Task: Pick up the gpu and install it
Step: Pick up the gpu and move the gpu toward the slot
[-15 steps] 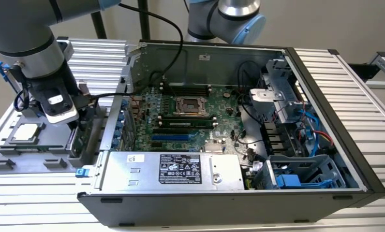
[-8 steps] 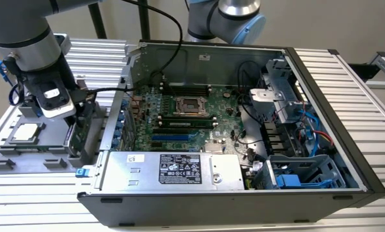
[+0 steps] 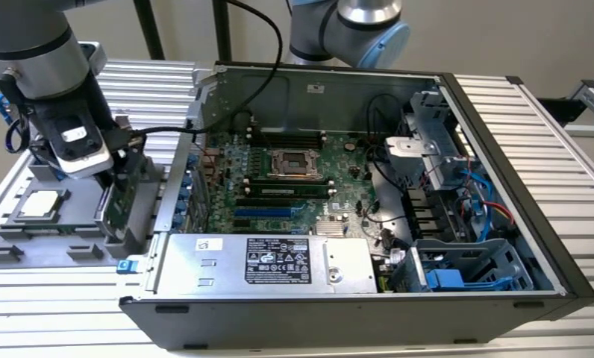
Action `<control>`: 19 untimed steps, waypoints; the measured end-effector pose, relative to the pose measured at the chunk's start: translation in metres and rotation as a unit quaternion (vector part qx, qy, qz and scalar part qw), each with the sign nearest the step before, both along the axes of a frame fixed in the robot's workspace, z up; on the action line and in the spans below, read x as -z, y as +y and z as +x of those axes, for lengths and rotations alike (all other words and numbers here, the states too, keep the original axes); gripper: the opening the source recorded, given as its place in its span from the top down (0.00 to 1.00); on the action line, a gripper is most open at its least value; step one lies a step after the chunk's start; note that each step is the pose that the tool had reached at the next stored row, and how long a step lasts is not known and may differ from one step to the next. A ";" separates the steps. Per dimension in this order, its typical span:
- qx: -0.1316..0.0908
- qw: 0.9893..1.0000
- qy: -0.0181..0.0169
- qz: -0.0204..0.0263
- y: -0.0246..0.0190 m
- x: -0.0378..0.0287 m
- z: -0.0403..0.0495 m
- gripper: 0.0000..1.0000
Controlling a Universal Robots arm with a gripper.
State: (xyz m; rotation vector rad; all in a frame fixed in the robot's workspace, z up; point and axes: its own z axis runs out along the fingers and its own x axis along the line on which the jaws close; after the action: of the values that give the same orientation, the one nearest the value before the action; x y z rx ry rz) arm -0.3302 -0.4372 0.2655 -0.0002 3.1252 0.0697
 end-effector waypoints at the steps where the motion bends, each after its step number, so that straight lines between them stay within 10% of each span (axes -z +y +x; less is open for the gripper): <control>1: 0.000 1.000 0.000 0.000 0.0000 -0.0014 0.0000 1.00; 19: 0.000 1.000 0.000 0.000 0.0000 -0.0215 0.0000 1.00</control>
State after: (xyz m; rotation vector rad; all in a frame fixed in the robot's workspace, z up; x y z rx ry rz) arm -0.3302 -0.4372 0.2870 -0.0002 3.1252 0.0697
